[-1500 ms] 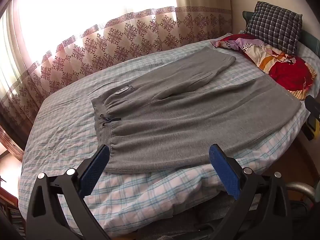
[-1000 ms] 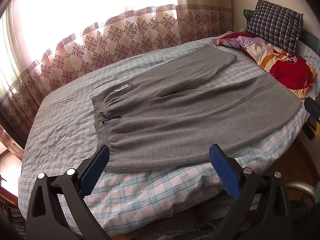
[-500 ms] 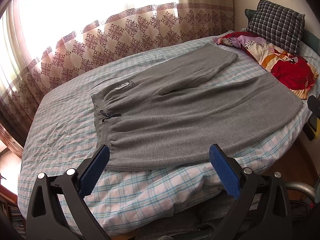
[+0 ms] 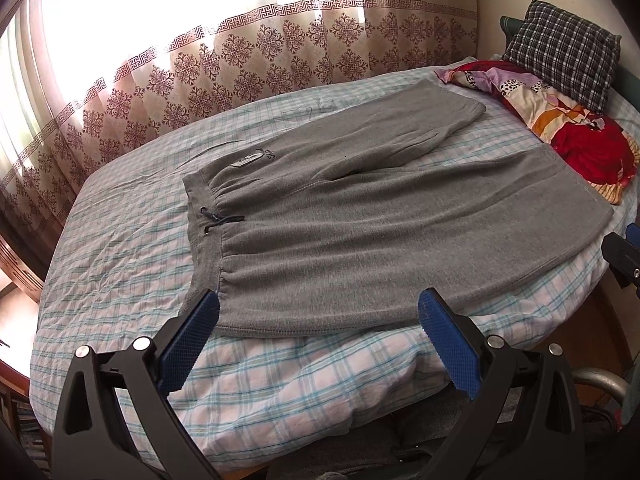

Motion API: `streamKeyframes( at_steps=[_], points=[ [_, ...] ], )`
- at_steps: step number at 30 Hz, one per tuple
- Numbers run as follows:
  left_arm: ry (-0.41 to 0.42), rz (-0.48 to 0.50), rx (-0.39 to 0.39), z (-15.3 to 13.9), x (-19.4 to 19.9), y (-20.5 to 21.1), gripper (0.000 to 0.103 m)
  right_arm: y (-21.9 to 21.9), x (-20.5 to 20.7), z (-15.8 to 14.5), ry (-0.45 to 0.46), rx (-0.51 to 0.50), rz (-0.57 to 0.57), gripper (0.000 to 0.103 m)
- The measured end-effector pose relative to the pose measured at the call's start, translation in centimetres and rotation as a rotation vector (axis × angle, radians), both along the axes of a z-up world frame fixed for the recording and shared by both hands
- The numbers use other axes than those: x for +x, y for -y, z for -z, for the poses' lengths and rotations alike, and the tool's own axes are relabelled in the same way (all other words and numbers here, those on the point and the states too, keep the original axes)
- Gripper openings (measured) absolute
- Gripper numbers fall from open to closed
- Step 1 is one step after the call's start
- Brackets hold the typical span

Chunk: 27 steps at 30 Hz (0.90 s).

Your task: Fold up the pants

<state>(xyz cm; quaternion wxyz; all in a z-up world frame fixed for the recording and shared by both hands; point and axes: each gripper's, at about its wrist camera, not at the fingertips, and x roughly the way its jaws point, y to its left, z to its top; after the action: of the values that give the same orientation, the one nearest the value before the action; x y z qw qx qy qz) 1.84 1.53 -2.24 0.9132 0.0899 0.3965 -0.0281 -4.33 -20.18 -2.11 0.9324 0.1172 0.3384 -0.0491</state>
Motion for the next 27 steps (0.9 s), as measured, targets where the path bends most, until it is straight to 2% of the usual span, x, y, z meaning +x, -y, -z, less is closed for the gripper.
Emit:
streamKeyframes(
  at_steps=[2,6,9,14,21,27],
  points=[
    [-0.007,-0.001,-0.001,0.2,0.1,0.0,0.100,-0.2,0.0,0.2,-0.007,0.031,-0.022,0.098],
    [-0.013,0.001,0.000,0.5,0.2,0.1,0.100,-1.1,-0.4,-0.1,0.014,0.022,-0.045,0.098],
    [-0.012,0.000,0.001,0.5,0.2,0.2,0.100,-1.4,-0.2,0.1,-0.003,0.029,-0.060,0.098],
    [-0.020,-0.001,-0.002,0.7,0.3,0.2,0.100,-0.9,-0.1,0.4,-0.020,0.054,-0.045,0.098],
    [-0.028,-0.008,-0.008,0.9,0.7,-0.1,0.100,-0.7,0.0,0.1,-0.012,0.031,-0.040,0.098],
    [-0.018,0.010,0.031,0.6,2.0,0.2,0.100,1.6,0.8,-1.4,0.009,0.015,0.012,0.098]
  ],
)
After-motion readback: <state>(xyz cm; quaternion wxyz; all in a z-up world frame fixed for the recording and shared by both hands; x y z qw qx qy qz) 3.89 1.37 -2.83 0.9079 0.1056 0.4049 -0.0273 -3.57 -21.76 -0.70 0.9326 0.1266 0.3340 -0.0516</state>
